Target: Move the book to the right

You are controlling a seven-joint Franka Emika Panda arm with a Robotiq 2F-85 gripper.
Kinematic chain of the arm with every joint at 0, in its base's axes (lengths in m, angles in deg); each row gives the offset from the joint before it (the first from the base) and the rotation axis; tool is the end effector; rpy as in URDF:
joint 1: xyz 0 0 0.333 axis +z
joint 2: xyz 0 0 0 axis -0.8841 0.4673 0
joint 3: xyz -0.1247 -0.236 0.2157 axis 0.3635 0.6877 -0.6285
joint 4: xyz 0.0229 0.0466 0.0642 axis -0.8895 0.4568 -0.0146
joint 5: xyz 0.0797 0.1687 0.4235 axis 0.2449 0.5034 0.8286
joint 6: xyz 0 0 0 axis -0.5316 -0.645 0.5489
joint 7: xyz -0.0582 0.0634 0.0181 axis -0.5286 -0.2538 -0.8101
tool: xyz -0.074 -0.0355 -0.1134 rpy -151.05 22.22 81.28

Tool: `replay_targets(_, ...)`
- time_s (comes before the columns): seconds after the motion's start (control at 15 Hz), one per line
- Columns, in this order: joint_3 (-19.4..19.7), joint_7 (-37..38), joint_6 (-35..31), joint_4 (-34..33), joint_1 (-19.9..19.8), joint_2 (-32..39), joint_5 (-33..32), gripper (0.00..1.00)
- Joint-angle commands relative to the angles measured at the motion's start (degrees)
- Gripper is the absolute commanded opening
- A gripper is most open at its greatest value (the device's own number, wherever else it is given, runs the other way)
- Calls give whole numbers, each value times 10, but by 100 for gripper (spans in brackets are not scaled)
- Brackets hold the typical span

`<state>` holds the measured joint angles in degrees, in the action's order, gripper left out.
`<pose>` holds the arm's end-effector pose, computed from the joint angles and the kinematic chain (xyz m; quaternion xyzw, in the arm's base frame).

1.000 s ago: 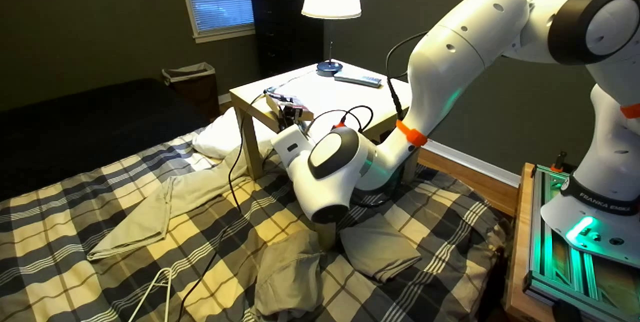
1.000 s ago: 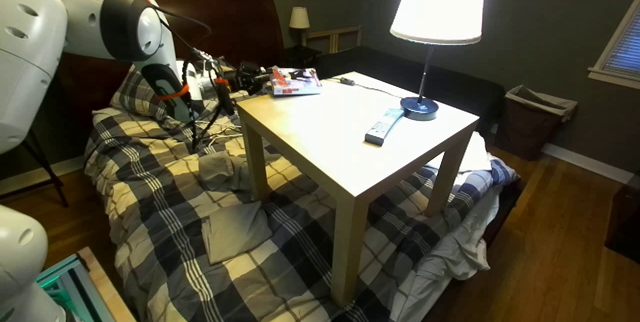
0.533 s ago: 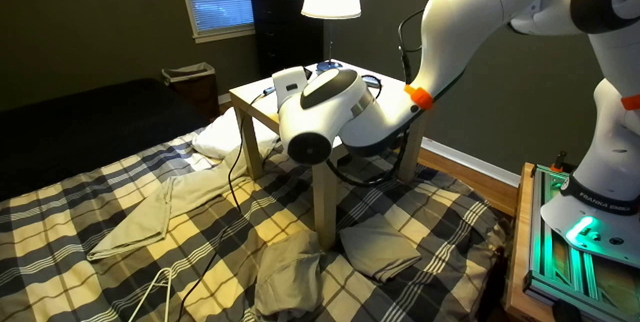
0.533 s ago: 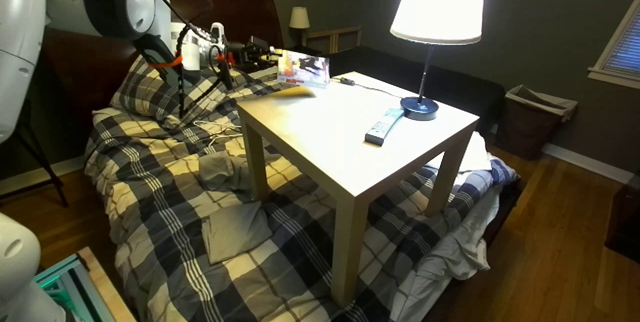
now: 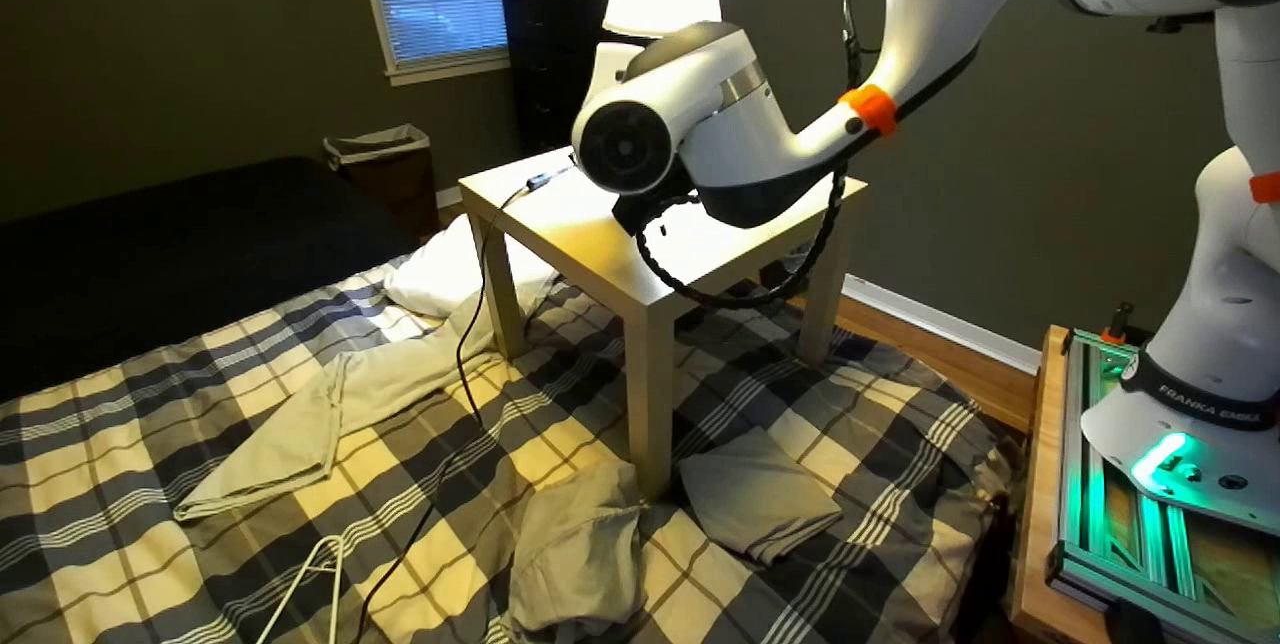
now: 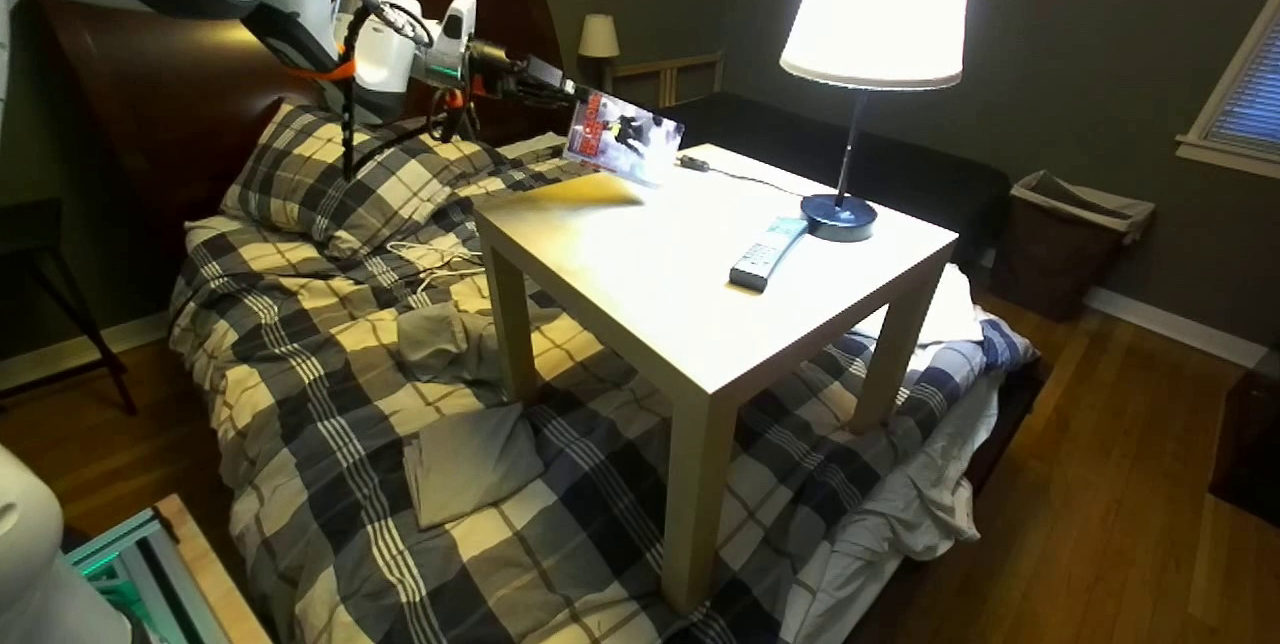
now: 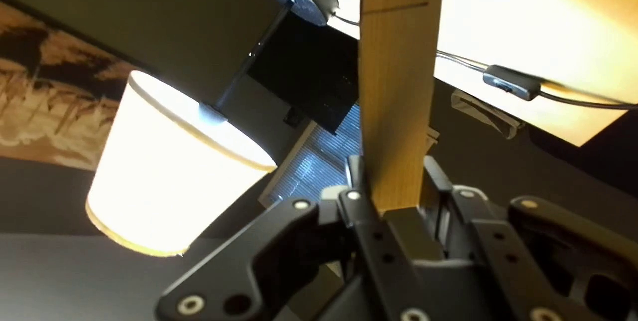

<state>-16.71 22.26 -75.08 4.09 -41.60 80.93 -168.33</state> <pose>0.7019 0.3415 0.3820 0.7791 -0.1015 0.4660 0.4068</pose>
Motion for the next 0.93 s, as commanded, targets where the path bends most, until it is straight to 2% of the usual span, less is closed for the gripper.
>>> replay_targets(0.0,6,87,-68,68,-26,-68,56,7)
replay_targets(0.27,19,169,-162,115,-53,-119,96,7)
replay_targets(0.6,45,278,-287,164,-81,-164,108,7)
replay_targets(0.87,68,316,-374,193,-103,-182,109,7)
